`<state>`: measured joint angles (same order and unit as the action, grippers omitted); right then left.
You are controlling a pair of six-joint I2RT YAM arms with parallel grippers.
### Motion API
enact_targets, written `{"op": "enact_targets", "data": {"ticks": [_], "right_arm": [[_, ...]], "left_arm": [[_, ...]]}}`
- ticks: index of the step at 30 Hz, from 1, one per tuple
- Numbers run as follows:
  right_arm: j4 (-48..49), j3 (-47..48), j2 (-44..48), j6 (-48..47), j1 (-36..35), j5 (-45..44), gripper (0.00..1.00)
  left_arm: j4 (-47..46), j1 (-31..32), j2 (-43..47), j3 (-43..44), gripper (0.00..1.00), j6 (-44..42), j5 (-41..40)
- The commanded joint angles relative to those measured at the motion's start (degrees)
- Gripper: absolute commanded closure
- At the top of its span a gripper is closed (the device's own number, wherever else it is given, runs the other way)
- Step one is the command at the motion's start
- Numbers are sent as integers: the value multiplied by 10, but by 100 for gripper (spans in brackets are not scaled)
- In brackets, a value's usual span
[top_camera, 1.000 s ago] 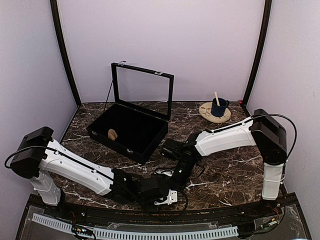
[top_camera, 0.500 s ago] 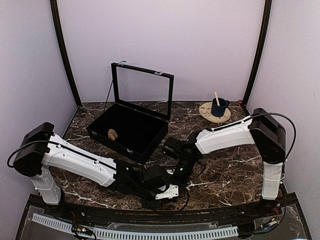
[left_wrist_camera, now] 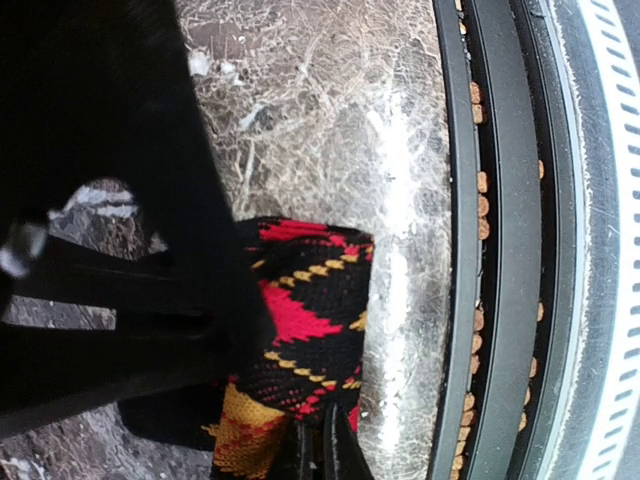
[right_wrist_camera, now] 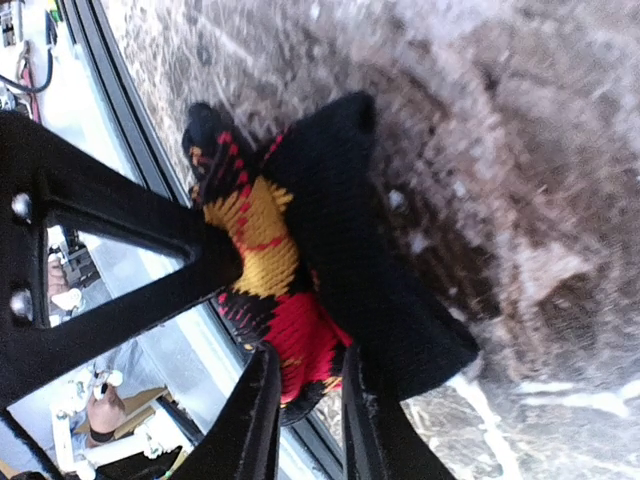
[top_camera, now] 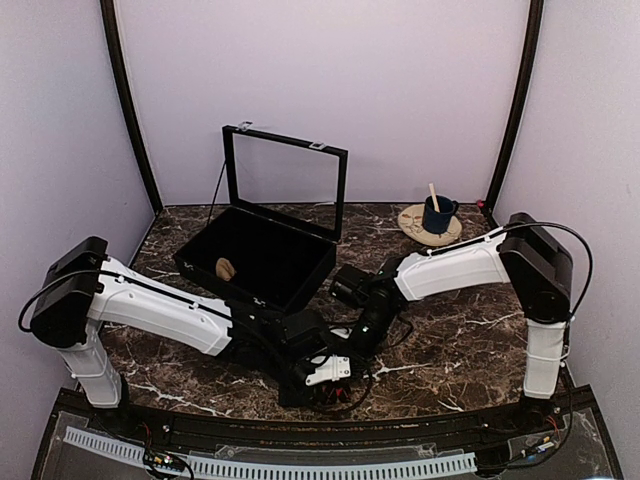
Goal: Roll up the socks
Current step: Roll the sock at the center of the board.
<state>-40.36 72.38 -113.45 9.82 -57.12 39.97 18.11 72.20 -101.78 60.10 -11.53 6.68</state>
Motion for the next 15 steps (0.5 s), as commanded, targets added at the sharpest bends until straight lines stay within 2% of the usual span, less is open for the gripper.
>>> {"op": "enact_targets", "data": {"ticks": [1, 15], "right_arm": [[-17, -8, 10, -8, -6, -19, 79], [41, -59, 66, 29, 21, -80, 77]], "left_arm": [[75, -31, -17, 5, 100, 57, -7], [105, -78, -44, 53, 100, 75, 74]]}}
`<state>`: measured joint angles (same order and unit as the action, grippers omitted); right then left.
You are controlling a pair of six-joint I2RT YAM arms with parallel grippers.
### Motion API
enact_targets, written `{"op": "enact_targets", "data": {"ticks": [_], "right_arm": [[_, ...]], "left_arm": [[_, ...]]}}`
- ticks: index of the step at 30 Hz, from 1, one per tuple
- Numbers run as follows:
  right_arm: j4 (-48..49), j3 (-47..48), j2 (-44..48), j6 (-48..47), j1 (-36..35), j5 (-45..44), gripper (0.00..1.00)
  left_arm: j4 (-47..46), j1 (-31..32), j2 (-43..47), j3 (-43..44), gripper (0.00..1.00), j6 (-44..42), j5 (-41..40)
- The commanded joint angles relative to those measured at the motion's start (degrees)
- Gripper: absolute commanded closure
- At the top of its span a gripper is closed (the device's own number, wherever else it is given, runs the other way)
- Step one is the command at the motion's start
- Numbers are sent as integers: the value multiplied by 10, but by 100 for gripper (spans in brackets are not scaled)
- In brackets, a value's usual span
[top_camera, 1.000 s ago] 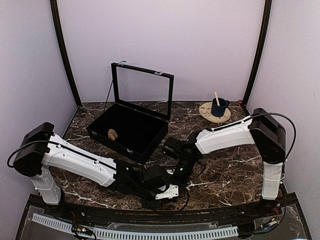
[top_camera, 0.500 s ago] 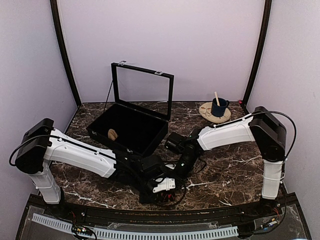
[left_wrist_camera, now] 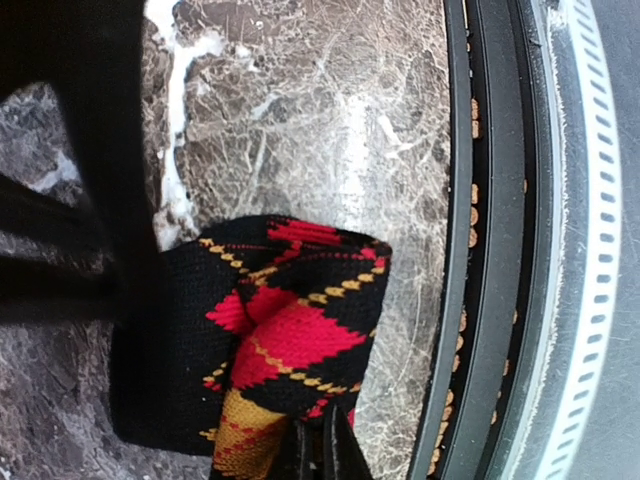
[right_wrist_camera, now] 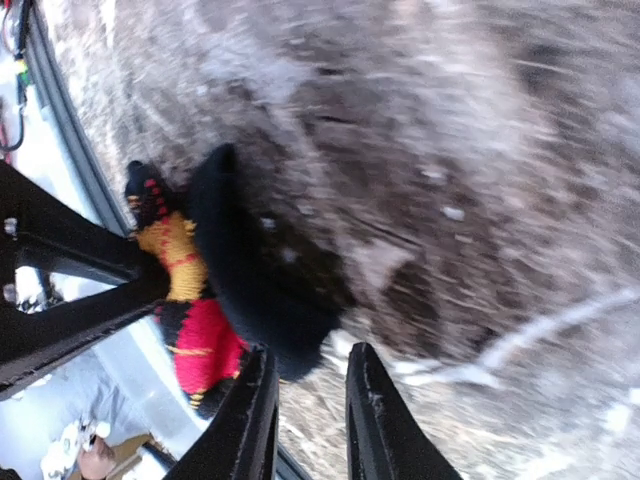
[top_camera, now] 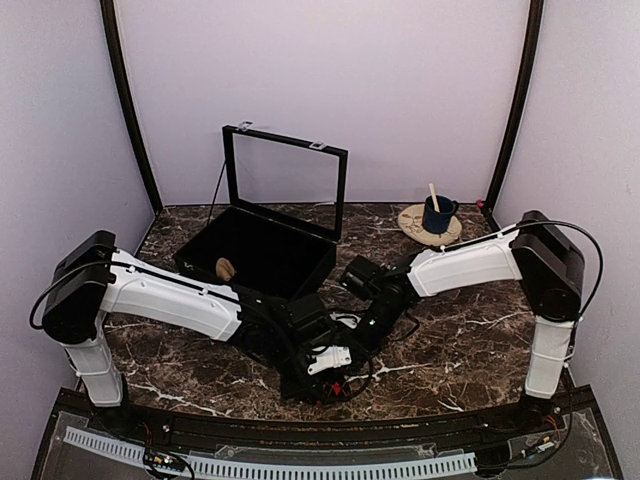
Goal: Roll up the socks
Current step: Roll the sock at the center of the board.
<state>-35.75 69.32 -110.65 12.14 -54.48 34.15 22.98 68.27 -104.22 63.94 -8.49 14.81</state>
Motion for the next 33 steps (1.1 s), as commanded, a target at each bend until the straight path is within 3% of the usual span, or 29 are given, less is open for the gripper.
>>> {"op": "enact_targets", "data": {"ticks": [1, 20, 33], "right_arm": [[3, -44, 47, 10, -4, -31, 77], [129, -202, 253, 76, -23, -290, 77], [148, -208, 299, -12, -223, -532, 76]], "left_arm": [[60, -42, -20, 19, 100, 45, 0], [135, -117, -53, 72, 100, 31, 180], [184, -157, -89, 97, 100, 7, 265]]}}
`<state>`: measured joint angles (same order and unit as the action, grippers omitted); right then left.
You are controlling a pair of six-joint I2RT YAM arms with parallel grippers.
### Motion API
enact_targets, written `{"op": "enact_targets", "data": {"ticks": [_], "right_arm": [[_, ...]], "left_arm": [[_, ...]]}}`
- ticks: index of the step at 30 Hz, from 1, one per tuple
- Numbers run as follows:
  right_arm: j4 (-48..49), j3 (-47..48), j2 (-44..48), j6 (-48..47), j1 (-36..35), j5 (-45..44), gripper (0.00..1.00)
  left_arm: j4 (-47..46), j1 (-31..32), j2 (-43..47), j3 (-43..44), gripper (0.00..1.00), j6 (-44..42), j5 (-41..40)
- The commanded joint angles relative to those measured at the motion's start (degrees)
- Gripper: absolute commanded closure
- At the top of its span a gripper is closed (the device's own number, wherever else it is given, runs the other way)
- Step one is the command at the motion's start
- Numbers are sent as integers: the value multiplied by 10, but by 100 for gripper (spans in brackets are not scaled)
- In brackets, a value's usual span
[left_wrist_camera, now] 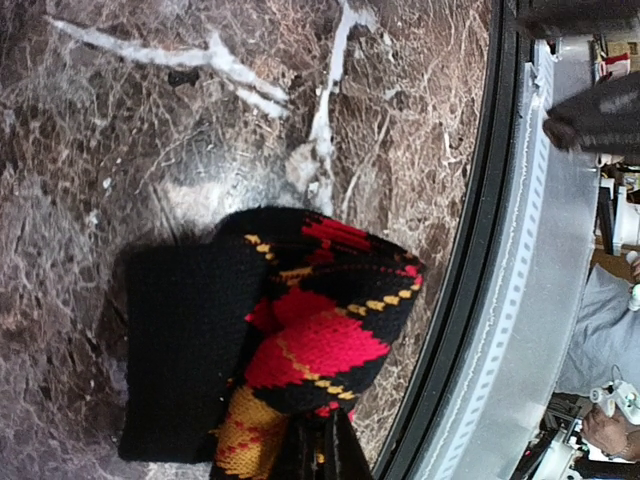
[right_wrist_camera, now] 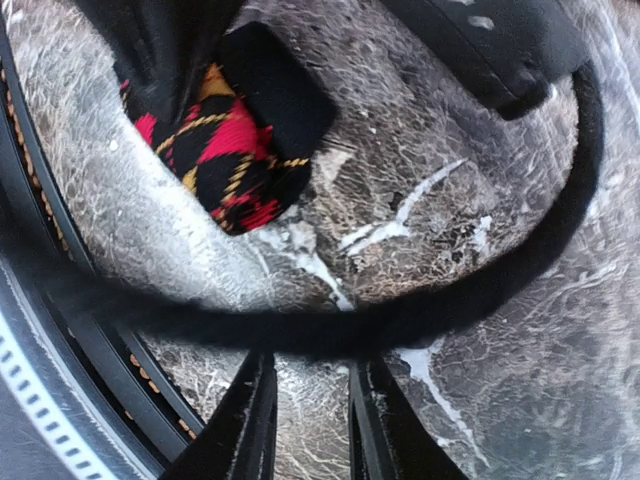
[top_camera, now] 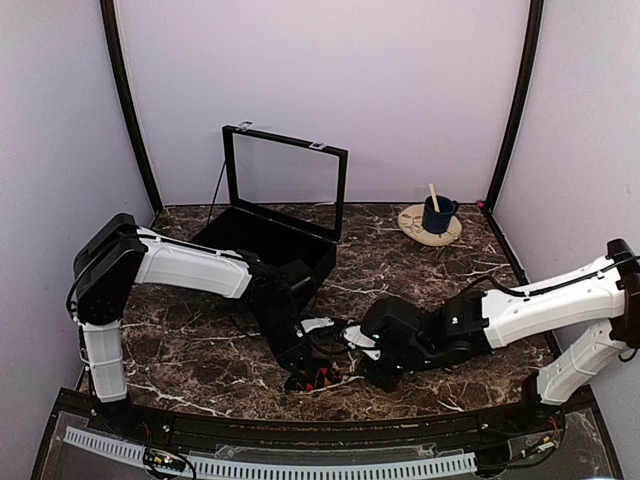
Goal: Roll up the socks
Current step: Roll the sock at the center of the board.
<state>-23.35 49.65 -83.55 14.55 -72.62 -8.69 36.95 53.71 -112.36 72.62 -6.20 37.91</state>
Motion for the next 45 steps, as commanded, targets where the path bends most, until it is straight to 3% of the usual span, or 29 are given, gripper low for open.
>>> {"op": "enact_targets", "data": {"ticks": [1, 11, 20, 32, 45], "right_arm": [[28, -15, 33, -47, -52, -118, 75], [53, 16, -33, -163, -142, -187, 69], [86, 72, -129, -242, -167, -207, 65], [149, 96, -210, -315, -166, -245, 57], [188, 85, -220, -374, -128, -248, 55]], "left_arm": [[46, -14, -10, 10, 100, -17, 39], [74, -36, -31, 20, 100, -51, 64], [70, -43, -32, 14, 100, -56, 73], [76, -46, -31, 14, 100, -61, 74], [80, -48, -30, 12, 100, -61, 74]]}}
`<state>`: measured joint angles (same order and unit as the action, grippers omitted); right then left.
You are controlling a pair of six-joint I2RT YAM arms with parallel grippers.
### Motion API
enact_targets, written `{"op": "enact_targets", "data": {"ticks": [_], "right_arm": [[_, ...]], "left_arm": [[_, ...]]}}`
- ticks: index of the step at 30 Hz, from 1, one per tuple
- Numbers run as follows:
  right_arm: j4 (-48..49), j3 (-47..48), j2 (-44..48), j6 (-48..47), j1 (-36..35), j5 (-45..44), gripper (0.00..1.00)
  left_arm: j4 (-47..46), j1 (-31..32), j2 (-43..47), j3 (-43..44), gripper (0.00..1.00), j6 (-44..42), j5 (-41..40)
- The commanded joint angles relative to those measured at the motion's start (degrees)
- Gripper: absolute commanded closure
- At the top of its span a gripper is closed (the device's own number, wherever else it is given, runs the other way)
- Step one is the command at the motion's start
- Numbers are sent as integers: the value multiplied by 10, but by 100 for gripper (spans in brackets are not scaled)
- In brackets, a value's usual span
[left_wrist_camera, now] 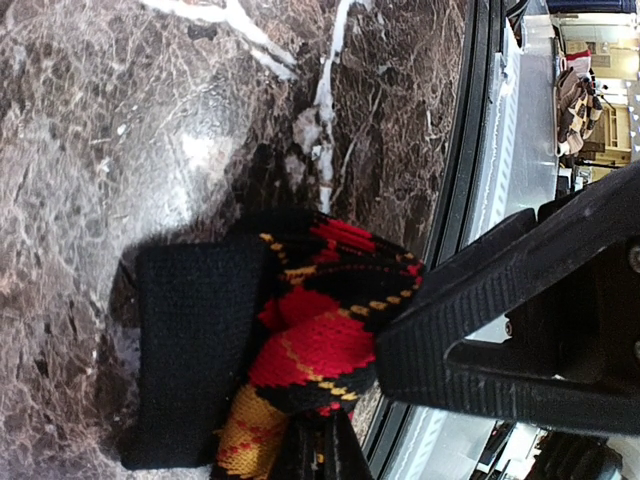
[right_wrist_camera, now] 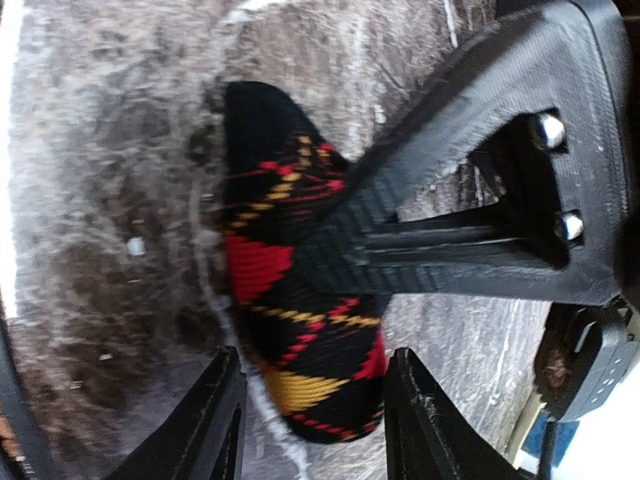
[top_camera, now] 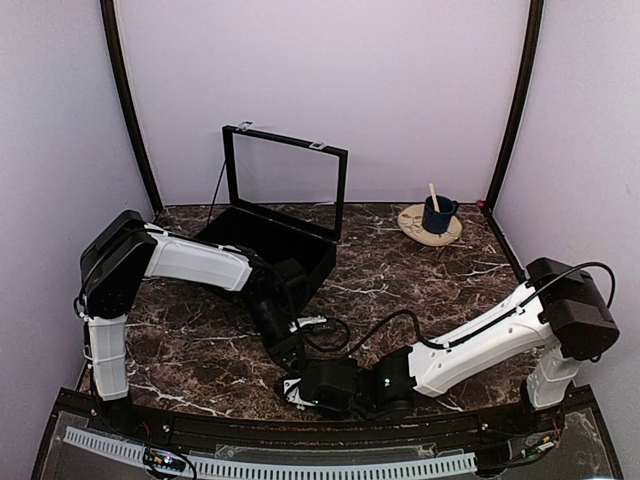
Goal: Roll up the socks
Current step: Roll the sock at the center of the board.
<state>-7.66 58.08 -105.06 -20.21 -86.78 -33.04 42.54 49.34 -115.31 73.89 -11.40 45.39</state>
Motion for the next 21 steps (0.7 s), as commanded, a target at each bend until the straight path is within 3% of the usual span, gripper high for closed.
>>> {"op": "enact_targets", "data": {"ticks": [1, 17, 21], "right_arm": [[32, 1, -4, -27, 17, 0, 55], [27, 21, -40, -28, 46, 56, 56], [22, 28, -50, -28, 53, 74, 62]], "left_arm": [[24, -4, -1, -1, 100, -9, 0], [26, -9, -3, 1, 100, -12, 5], [26, -10, -3, 1, 100, -13, 5]]}}
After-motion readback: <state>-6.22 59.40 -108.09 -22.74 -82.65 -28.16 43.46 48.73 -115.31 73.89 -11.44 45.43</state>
